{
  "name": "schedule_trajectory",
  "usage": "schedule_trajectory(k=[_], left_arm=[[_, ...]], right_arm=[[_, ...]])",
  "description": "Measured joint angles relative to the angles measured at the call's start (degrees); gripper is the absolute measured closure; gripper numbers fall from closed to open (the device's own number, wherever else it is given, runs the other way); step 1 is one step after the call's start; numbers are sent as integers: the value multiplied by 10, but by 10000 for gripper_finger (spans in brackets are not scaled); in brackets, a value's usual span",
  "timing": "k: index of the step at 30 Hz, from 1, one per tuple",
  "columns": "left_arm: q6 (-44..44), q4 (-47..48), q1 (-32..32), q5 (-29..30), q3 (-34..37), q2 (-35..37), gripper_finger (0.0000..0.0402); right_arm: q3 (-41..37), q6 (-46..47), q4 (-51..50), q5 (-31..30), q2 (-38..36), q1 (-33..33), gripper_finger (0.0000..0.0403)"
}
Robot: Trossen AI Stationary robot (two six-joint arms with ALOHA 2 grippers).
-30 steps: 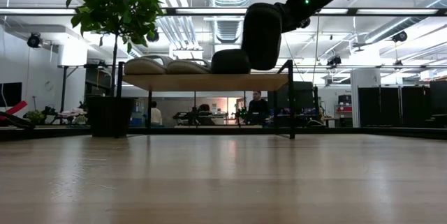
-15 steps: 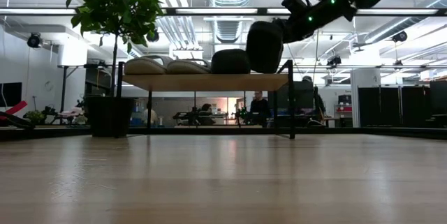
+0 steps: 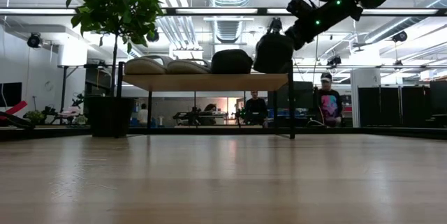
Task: Pick and place slides into the shelf
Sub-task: Put the black slipper on the shelf
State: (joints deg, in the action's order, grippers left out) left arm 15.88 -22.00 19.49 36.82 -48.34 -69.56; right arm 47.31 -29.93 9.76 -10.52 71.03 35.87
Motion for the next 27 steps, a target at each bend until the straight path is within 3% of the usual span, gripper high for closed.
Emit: schedule_trajectory(k=[20,27], left_arm=[[10,-5,-4,0,0,0,127],[10,-7,-4,0,0,0,127]], right_arm=[[4,-102,-27,-43,13,-39,394],[5,-154,-27,-108,13,-67,394]])
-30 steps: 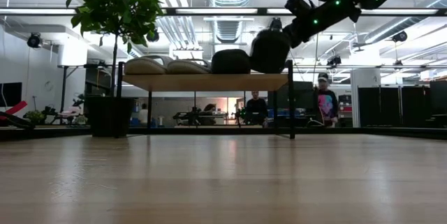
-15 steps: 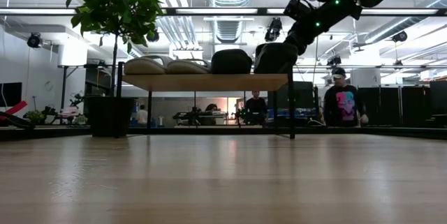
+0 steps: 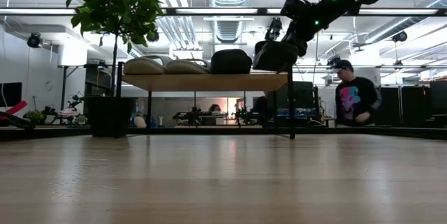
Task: Pick and place slides into the shelf
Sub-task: Put the black slipper on the shelf
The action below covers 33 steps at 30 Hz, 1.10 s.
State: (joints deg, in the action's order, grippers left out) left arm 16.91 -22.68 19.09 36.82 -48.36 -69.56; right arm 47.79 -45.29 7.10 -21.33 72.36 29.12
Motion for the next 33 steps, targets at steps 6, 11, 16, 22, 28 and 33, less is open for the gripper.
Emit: schedule_trajectory(k=[6,11,16,22,28,33], left_arm=[[0,-7,0,0,0,0,127],[0,-8,0,0,0,0,127],[0,-8,0,0,0,0,127],[1,-8,0,0,0,0,127],[1,-8,0,0,0,0,127],[1,-8,0,0,0,0,127]], right_arm=[[48,-2,-99,-38,3,-20,394],[92,6,-158,-51,4,-26,394],[98,9,-167,-54,3,-29,394],[101,-4,-166,-74,48,-41,394],[150,4,-169,-84,113,-42,394],[213,3,-234,-99,130,-48,394]])
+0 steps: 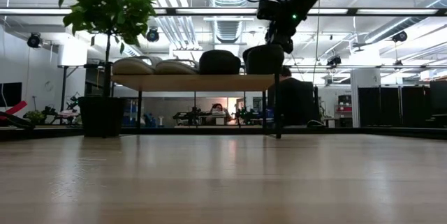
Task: Pick and place slides into the shelf
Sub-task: Put the black slipper on the shelf
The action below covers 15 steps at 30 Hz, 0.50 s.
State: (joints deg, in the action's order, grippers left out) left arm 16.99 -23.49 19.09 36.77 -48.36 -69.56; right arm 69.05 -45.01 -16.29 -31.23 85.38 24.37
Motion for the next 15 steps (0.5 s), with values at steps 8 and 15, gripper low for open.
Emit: schedule_trajectory(k=[8,15], left_arm=[[0,0,0,0,0,0,127],[0,0,0,0,0,0,127]], right_arm=[[58,23,-101,-22,1,-7,394],[61,-4,-94,-20,2,-7,394]])
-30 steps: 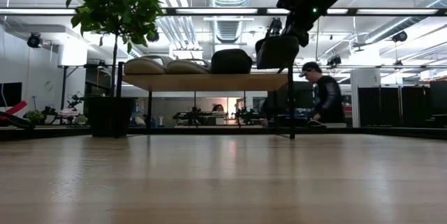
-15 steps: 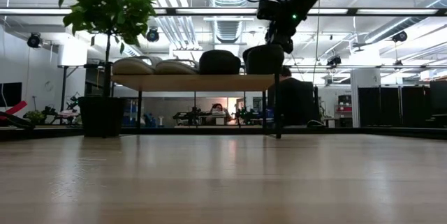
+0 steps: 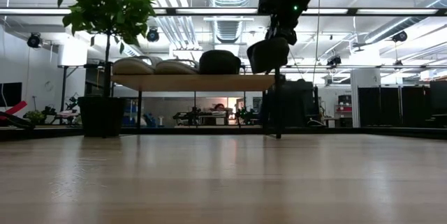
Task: Pick and place slides into the shelf
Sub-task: Put the black slipper on the shelf
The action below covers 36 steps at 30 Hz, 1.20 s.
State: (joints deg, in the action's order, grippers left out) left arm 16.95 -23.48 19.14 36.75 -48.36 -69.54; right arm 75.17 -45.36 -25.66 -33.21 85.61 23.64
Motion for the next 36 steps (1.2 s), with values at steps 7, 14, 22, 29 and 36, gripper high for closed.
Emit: schedule_trajectory(k=[7,14,22,29,36], left_arm=[[0,0,0,0,0,0,127],[0,0,0,0,0,0,127],[0,0,0,0,0,0,127],[0,0,0,0,0,0,127],[0,0,0,0,0,1,127]], right_arm=[[0,-14,8,2,2,0,394],[21,-22,8,-4,50,0,394],[76,-19,-8,-6,99,0,394],[88,-4,-14,9,110,1,394],[85,8,-18,17,109,1,394]])
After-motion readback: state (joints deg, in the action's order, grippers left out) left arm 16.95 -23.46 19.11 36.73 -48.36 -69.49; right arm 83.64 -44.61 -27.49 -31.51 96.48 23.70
